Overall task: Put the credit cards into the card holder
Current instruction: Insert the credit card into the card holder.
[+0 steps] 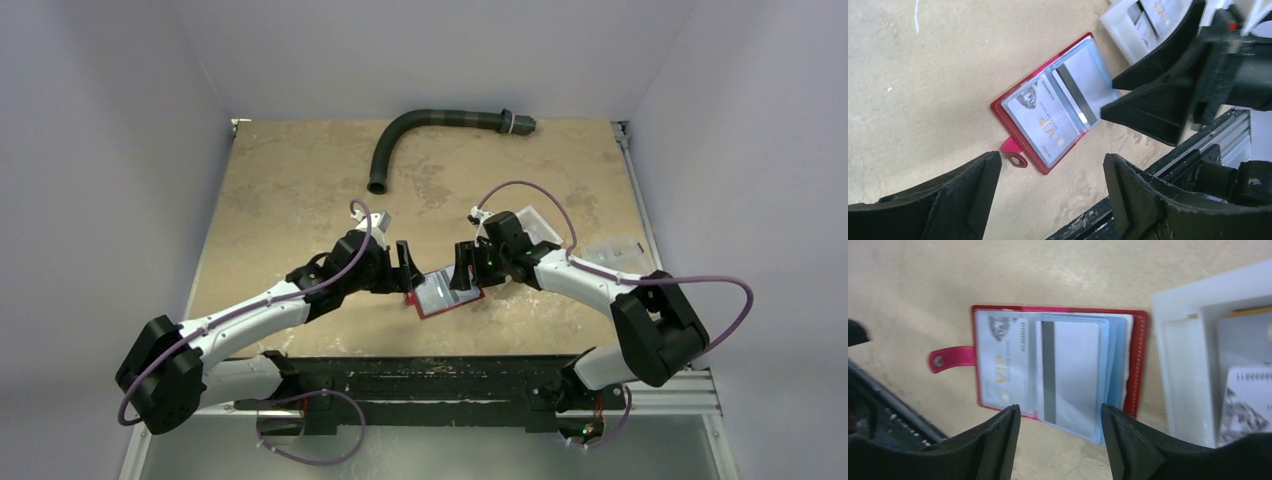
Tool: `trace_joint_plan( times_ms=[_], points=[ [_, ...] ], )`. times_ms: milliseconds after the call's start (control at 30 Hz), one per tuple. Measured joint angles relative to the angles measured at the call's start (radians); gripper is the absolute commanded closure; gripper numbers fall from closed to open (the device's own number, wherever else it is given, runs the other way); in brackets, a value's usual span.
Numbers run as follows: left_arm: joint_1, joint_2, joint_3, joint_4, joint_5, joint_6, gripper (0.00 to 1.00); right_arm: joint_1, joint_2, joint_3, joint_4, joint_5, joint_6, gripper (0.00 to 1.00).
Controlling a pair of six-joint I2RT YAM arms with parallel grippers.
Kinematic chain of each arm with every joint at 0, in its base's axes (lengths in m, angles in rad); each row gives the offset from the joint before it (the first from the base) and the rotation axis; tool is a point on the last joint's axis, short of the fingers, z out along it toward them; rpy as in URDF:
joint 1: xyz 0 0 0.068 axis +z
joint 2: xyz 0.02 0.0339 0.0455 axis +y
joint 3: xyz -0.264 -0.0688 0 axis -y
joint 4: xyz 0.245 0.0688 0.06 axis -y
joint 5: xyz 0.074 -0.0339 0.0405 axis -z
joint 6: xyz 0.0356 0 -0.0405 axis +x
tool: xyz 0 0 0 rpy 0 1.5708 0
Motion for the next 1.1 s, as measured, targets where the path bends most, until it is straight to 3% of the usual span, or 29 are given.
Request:
trace_joint_plan(
  times_ms=[133, 200, 333, 567, 733, 1100],
  points=[
    [0.005, -0.032, -0.051, -0.018, 0.003, -0.004, 0.2, -0.001, -0.044, -0.022, 0.054, -0.127, 0.032, 0.3],
    [0.005, -0.034, -0.093, -0.011, 0.006, -0.011, 0.26, 0.006, -0.079, -0.025, 0.063, -0.148, 0.048, 0.3],
    [0.004, -0.024, -0.148, -0.013, 0.002, -0.027, 0.34, 0.013, -0.167, -0.028, 0.052, -0.14, 0.062, 0.39],
    [-0.011, -0.122, -0.14, -0.038, 0.001, -0.038, 0.33, 0.012, -0.204, -0.055, -0.026, -0.013, 0.052, 0.43],
    [-0.025, -0.136, -0.101, 0.019, 0.058, -0.072, 0.47, 0.012, -0.26, -0.112, -0.042, -0.028, 0.052, 0.44],
    [-0.158, 0.351, 0.081, 0.271, 0.116, -0.112, 0.71, 0.011, -0.362, -0.119, -0.181, 0.243, 0.205, 0.43]
  ],
)
